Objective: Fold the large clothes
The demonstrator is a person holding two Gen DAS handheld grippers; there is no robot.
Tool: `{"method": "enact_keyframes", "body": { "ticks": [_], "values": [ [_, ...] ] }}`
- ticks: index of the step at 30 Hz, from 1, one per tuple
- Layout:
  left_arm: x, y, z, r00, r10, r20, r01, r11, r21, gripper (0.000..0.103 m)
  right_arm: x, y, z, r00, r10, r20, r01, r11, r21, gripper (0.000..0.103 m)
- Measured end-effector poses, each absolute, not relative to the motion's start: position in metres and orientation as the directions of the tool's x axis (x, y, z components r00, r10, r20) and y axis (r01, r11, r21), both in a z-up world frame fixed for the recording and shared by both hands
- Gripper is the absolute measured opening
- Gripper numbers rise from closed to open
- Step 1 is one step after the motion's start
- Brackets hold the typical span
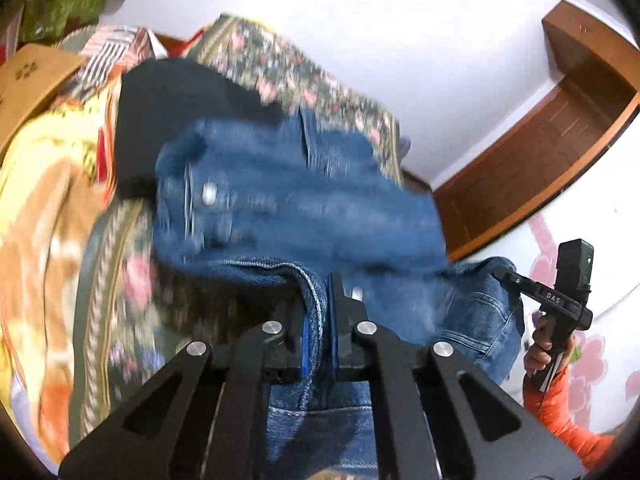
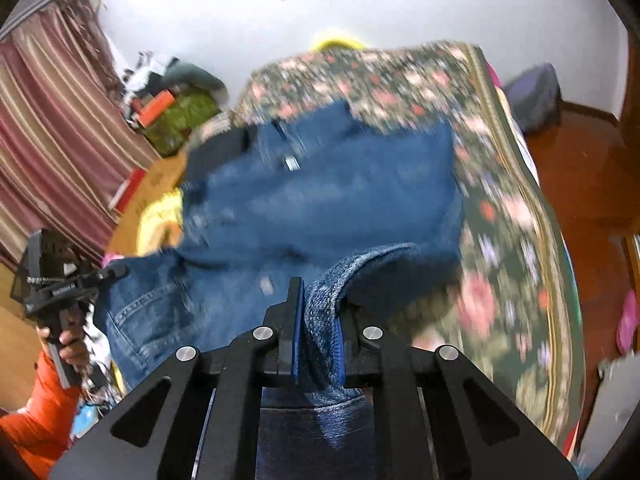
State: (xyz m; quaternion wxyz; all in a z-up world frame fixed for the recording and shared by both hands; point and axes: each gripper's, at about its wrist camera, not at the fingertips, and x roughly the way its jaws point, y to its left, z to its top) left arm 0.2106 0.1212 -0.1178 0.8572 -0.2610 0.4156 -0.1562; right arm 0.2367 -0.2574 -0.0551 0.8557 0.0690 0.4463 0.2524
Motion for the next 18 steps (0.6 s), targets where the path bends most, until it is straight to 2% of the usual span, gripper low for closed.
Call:
{"method": "enact_keyframes", "body": {
  "ticks": [4,8,10,15,18],
  "values": [
    [0.254,0.149,-0.108,0.653,-0.455,-0.606,-0.008,0.796,-0.606,0.006,0.281,-0.252,-0.043,0.526,0.479,-0.703,-0.356,0.875,0.329,0.011],
    [0.297,0.171,-0.126,0.672,-0.355,-0.650,-0.088,0.833,-0.546,0.006,0.330,-0.263,-0.051,0.582,0.403,-0.707,-0.265,0.915,0.303,0.011],
    [0.324,0.178,-0.148,0.653,-0.309,-0.691,-0.134,0.851,-0.507,0.006,0.359,-0.273,-0.073,0.576,0.364,-0.732,-0.200,0.931,0.306,0.011],
    [0.362,0.177,-0.215,0.540,-0.293,-0.789,-0.186,0.873,-0.451,0.008,0.400,-0.283,-0.142,0.464,0.311,-0.830,-0.092,0.948,0.304,0.011],
    [0.367,0.174,-0.238,0.523,-0.287,-0.803,-0.199,0.874,-0.442,0.009,0.398,-0.282,-0.154,0.472,0.298,-0.830,-0.109,0.954,0.281,0.011]
  ]
}}
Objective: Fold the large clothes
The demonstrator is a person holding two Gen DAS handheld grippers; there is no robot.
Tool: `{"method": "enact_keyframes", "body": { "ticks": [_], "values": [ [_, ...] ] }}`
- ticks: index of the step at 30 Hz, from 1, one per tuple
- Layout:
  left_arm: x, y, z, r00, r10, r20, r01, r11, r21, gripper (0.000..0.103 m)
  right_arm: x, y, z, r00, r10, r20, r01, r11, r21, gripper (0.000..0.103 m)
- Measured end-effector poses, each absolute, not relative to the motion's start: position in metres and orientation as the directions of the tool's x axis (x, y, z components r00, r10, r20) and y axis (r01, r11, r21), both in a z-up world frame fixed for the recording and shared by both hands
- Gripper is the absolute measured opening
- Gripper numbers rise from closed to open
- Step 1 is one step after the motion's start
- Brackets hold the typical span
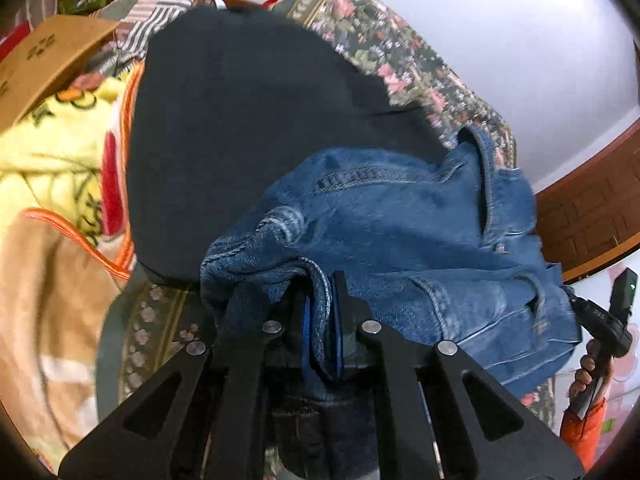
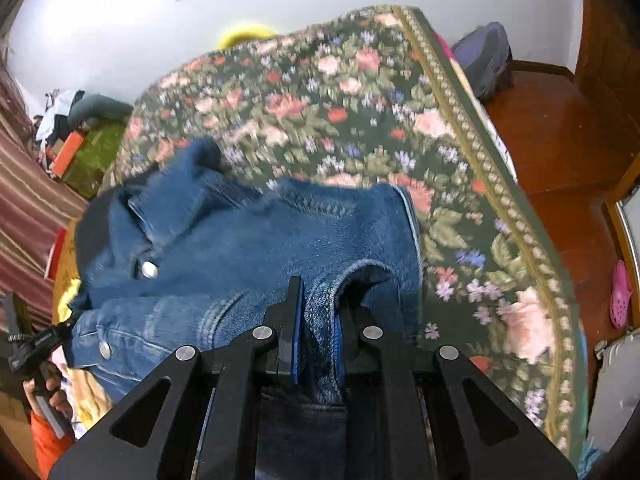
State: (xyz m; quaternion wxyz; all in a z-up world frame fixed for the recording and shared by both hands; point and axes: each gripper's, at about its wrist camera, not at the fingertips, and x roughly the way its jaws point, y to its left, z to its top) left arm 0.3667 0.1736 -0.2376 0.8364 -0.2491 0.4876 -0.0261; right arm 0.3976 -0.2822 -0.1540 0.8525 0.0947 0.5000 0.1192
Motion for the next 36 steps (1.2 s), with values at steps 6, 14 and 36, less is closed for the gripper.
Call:
{"method": "enact_keyframes", "body": {
  "ticks": [6,14,36],
  "values": [
    [0.354,0.159,-0.220,0.525,-0.204,-0.826,-0.149,0.934,-0.325,0.015,0.378,-0.256,-0.135,0.517,0.139,-0.844,-0.229,0.973,0.020,0.016],
    [0.305,0.131,-0.176,0.623,-0.010,-0.782,-0.052,0.997,-0.053,0.059,0.314,-0.225,-0.111,0.644,0.020,-0.765,-0.344,0.900,-0.266,0.049],
    [0.300,0.118,-0.235,0.530,0.148,-0.835,-0.052,0.988,0.142,0.062,0.302,-0.213,-0.140,0.584,0.018,-0.812,-0.363,0.900,-0.241,0.062]
  ]
}}
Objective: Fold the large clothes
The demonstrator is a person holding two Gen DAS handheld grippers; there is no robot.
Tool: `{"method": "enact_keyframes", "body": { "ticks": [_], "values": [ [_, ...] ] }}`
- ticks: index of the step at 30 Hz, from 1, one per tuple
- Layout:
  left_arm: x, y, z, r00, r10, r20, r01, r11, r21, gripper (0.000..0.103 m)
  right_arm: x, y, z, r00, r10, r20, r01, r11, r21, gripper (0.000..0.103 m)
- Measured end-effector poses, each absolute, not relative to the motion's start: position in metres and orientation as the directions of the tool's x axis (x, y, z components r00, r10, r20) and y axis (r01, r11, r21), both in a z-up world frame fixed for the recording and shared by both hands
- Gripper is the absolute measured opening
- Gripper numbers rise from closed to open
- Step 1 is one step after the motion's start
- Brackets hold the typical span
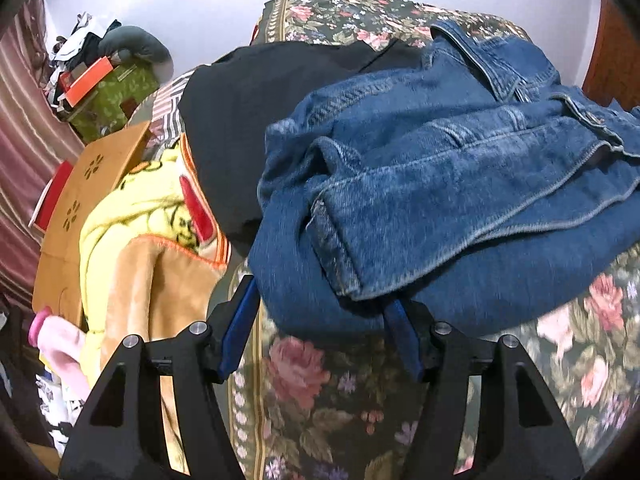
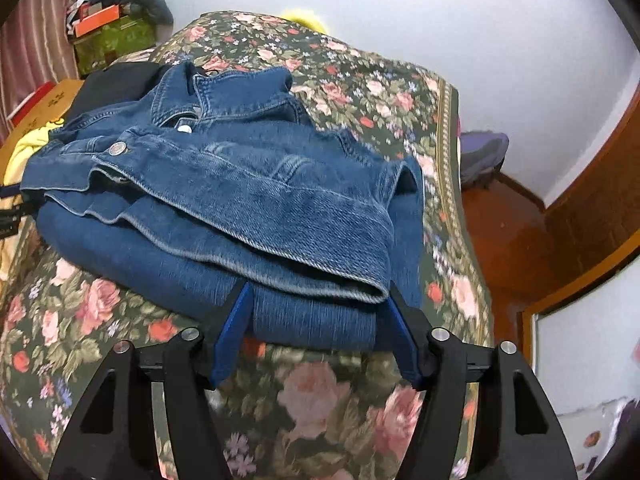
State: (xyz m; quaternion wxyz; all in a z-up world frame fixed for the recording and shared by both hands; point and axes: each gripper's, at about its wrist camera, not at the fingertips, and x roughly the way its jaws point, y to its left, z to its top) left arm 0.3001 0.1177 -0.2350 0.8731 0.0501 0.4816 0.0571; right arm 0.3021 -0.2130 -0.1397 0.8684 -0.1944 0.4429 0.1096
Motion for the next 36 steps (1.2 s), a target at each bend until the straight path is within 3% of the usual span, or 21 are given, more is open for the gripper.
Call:
{"method": "enact_keyframes", "body": {
  "ticks": [9,11,15,18,21,25,33,36],
  "values": [
    [0.381,0.149,-0.216,0.534,0.131,-0.835,-0.131,0.989,0.071,0.062,0.383,-0.197,-0.144,0.498,0.037,-0.866,-0.377,0.909,-0.178,0.064],
    [0.399,0.163,-0.194,0.569,0.165,-0.806,-0.209,0.977,0.053,0.062,0.404,-0.198,-0.129,0.535,0.042,-0.844,-0.321,0.934,-0.157,0.063],
    [0.415,0.174,-0.171,0.602,0.090,-0.793,-0.228,0.972,-0.062,0.062,0.422,-0.208,-0.088,0.649,0.039,-0.759,-0.166,0.982,-0.091,0.064],
    [0.409,0.164,-0.165,0.617,0.112,-0.779,-0.211,0.977,-0.026,0.062,0.412,-0.204,-0.080,0.655,0.112,-0.747,-0.213,0.976,-0.041,0.064],
    [0.397,0.158,-0.166,0.634,0.101,-0.766,-0.198,0.980,-0.034,0.062,0.397,-0.194,-0.089,0.646,0.110,-0.755,-0.261,0.962,-0.083,0.064],
    [0.380,0.149,-0.173,0.611,0.007,-0.791,-0.124,0.989,-0.087,0.062,0.376,-0.173,-0.117,0.592,0.112,-0.798,-0.377,0.914,-0.151,0.064],
    [0.347,0.099,-0.191,0.586,-0.030,-0.810,0.046,0.999,-0.004,0.066,0.366,-0.145,-0.162,0.463,0.133,-0.876,-0.518,0.843,-0.146,0.064],
    [0.352,0.079,-0.221,0.540,0.045,-0.840,0.083,0.991,0.106,0.066,0.377,-0.133,-0.172,0.426,0.149,-0.892,-0.513,0.852,-0.103,0.064]
  ]
}}
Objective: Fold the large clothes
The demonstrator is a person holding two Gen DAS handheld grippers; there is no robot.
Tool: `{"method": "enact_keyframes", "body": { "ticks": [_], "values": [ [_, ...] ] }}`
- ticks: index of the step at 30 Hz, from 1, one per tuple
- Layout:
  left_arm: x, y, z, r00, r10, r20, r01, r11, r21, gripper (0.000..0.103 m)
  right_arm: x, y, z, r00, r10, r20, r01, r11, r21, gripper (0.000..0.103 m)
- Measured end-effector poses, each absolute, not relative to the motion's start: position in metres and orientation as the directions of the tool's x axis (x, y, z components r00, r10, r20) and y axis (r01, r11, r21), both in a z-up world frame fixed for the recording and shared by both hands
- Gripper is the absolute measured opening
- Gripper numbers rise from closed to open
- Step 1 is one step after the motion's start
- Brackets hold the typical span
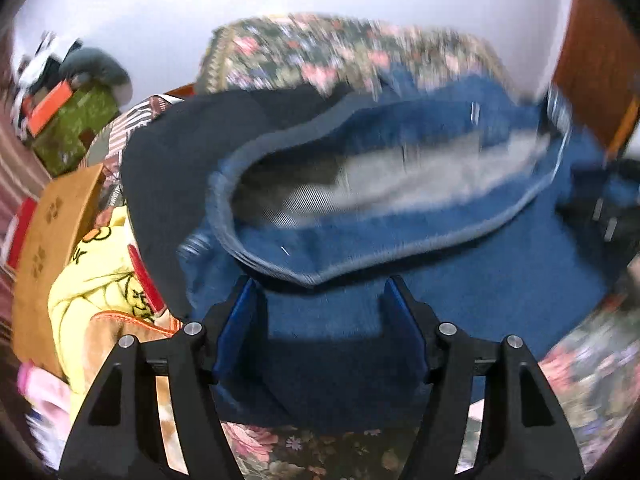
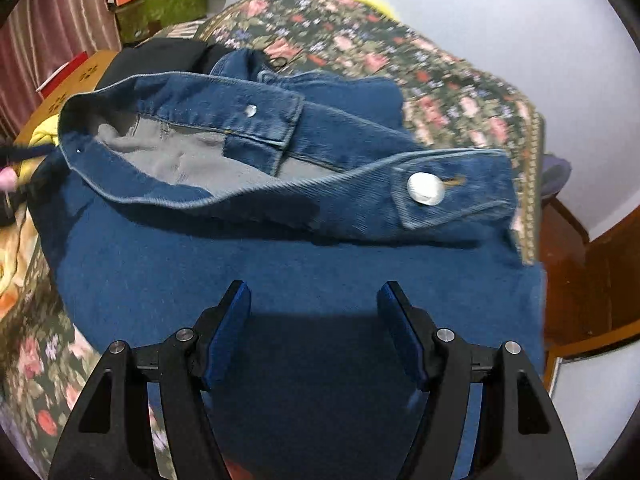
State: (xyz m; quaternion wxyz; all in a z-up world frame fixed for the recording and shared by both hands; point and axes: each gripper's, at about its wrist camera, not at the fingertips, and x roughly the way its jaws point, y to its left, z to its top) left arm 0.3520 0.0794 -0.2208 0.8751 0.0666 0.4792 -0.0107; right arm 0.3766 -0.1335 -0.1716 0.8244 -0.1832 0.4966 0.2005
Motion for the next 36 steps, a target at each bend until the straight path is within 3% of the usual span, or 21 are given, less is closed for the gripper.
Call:
{"method": "enact_keyframes", "body": {
  "ticks": [3,7,12,15,25,32,36],
  "values": [
    [0.367,0.070,-0.241,0.545,0.135,-0.827,0.066,0.977,0.204,0.067,0.394,-0.125,-0.173,0.423,0.149,-0.894,-0.453,0.889,-0.067,0.064],
    [0.400,0.079,-0.223,0.581,0.152,-0.800,-0.016,0.984,0.175,0.067,0.418,-0.117,-0.156,0.484,0.150,-0.862,-0.381,0.923,-0.053,0.064],
    [0.440,0.111,-0.198,0.622,0.268,-0.736,-0.209,0.962,0.175,0.067,0.430,-0.112,-0.138,0.567,0.111,-0.816,-0.322,0.942,-0.096,0.064],
    [0.444,0.123,-0.199,0.608,0.212,-0.765,-0.220,0.971,0.094,0.067,0.421,-0.115,-0.139,0.558,0.135,-0.819,-0.347,0.934,-0.082,0.064],
    [0.378,0.118,-0.202,0.598,0.160,-0.785,-0.188,0.981,0.056,0.067,0.373,-0.135,-0.152,0.487,0.186,-0.854,-0.429,0.902,-0.048,0.064],
    [0.325,0.117,-0.198,0.595,0.141,-0.791,-0.179,0.983,0.041,0.067,0.339,-0.157,-0.164,0.491,0.097,-0.865,-0.428,0.893,-0.142,0.064],
    [0.300,0.131,-0.201,0.574,0.096,-0.813,-0.212,0.977,-0.034,0.067,0.324,-0.174,-0.158,0.518,0.089,-0.851,-0.409,0.899,-0.155,0.064]
  ]
}}
